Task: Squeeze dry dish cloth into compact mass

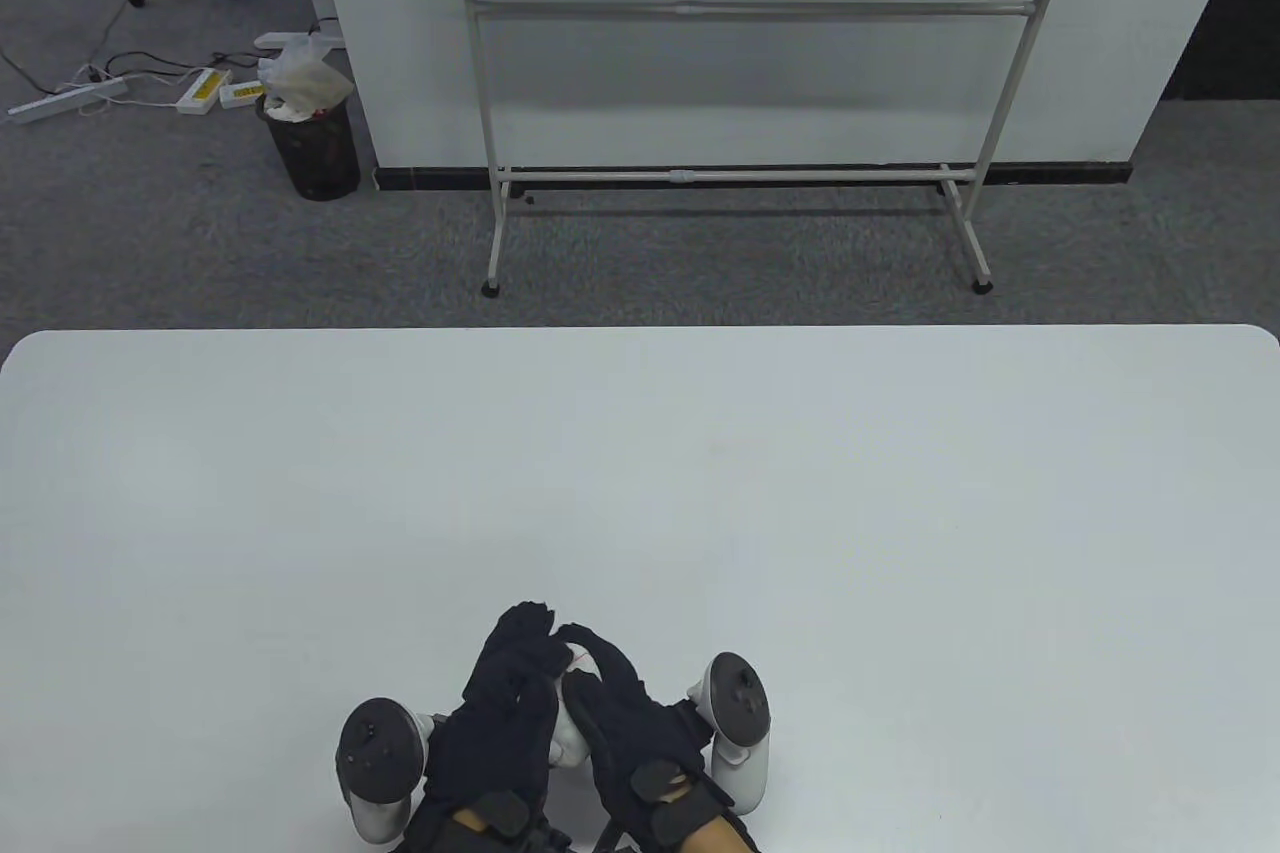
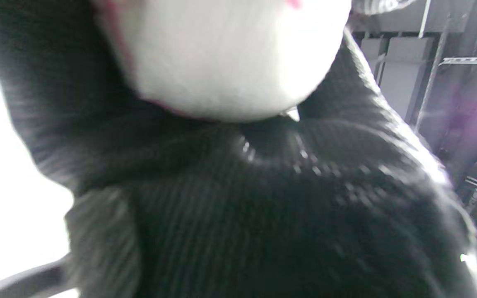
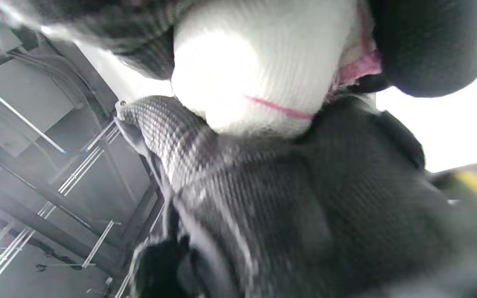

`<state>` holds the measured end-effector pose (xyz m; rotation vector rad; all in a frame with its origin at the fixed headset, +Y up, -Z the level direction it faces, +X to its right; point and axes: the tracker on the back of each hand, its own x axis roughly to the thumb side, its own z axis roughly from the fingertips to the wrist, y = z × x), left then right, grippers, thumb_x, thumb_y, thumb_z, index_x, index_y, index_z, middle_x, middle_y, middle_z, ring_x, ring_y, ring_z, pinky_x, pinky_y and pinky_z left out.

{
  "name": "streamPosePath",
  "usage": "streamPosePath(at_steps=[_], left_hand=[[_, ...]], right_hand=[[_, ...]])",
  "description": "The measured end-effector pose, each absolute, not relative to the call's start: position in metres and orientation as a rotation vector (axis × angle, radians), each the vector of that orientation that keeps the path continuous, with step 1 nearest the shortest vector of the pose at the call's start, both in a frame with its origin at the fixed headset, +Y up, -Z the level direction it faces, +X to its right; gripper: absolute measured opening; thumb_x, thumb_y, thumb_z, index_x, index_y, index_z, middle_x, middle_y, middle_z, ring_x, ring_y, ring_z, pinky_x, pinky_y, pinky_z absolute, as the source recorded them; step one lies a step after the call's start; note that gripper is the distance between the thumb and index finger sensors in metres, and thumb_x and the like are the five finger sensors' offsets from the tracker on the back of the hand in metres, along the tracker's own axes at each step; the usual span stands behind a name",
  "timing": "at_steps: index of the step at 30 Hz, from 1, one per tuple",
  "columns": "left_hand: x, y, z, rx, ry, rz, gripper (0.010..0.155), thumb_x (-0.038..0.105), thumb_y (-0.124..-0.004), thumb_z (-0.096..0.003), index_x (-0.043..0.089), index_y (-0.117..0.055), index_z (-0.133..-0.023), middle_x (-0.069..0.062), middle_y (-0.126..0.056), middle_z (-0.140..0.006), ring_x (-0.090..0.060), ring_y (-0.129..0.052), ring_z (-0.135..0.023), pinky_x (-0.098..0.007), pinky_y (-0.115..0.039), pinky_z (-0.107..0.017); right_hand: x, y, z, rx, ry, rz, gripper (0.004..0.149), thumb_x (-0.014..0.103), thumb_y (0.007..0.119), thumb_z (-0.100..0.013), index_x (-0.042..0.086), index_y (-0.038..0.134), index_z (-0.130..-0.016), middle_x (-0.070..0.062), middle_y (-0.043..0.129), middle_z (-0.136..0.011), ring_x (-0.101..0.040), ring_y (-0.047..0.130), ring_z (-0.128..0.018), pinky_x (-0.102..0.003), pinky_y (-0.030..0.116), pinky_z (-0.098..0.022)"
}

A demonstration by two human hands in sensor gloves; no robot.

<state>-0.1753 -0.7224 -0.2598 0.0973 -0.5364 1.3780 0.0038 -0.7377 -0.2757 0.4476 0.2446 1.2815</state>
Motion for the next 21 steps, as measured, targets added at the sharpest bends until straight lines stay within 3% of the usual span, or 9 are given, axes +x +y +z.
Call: streamPosePath(at_steps=[4,6,8,10,13,21], left_hand=[[-0.169,-0.726,-0.26,0.043,-0.564,1.466,0.067,0.068,-0.047,-0.0555,0.034,-0.021,-0.107,-0.009,-0.016,-0.116,-0.049,-0.025,-0.105,-0.067,-0.029,-0.07],[-0.167,-0.725,-0.26,-0.054,-0.626,1.549,0.071,0.071,-0.044,-0.0543,0.036,-0.015,-0.109,-0.009,-0.004,-0.116,-0.049,-0.015,-0.104,-0.067,-0.027,-0.07],[-0.166,-0.725,-0.258,-0.059,-0.631,1.569,0.072,0.072,-0.043,-0.0543,0.038,-0.012,-0.109,-0.007,0.003,-0.115,-0.046,-0.006,-0.105,-0.067,-0.023,-0.071],[-0.168,-0.725,-0.258,-0.04,-0.632,1.567,0.073,0.072,-0.042,-0.0547,0.037,-0.009,-0.109,-0.007,0.007,-0.114,-0.046,-0.002,-0.105,-0.066,-0.022,-0.071],[-0.172,-0.726,-0.259,-0.057,-0.636,1.611,0.075,0.072,-0.041,-0.0547,0.035,-0.004,-0.108,-0.007,0.01,-0.113,-0.045,0.003,-0.103,-0.064,-0.018,-0.071],[-0.176,-0.722,-0.259,0.023,-0.606,1.638,0.074,0.072,-0.038,-0.0545,0.035,-0.003,-0.108,-0.006,0.01,-0.113,-0.041,0.005,-0.103,-0.062,-0.017,-0.072]], right_hand=[[0.012,-0.721,-0.273,0.525,0.128,1.38,0.063,0.043,0.07,-0.057,0.012,0.038,-0.101,-0.023,0.044,-0.097,-0.05,0.07,-0.076,-0.056,0.07,-0.048],[0.012,-0.714,-0.269,0.518,-0.012,1.466,0.066,0.045,0.071,-0.055,0.015,0.037,-0.104,-0.022,0.044,-0.099,-0.05,0.069,-0.079,-0.059,0.067,-0.052],[0.01,-0.711,-0.265,0.559,-0.074,1.519,0.072,0.054,0.066,-0.054,0.019,0.031,-0.106,-0.02,0.036,-0.104,-0.049,0.064,-0.085,-0.06,0.063,-0.057],[0.006,-0.712,-0.263,0.577,-0.075,1.491,0.076,0.06,0.061,-0.053,0.025,0.022,-0.108,-0.016,0.023,-0.109,-0.049,0.042,-0.099,-0.064,0.048,-0.067],[0.002,-0.714,-0.263,0.616,-0.044,1.405,0.078,0.066,0.055,-0.051,0.033,0.01,-0.106,-0.008,0.005,-0.111,-0.042,0.012,-0.106,-0.063,0.025,-0.073],[0.002,-0.712,-0.26,0.724,0.012,1.505,0.073,0.065,0.053,-0.051,0.037,0.016,-0.107,0.003,0.0,-0.112,-0.029,-0.002,-0.106,-0.059,0.014,-0.073]])
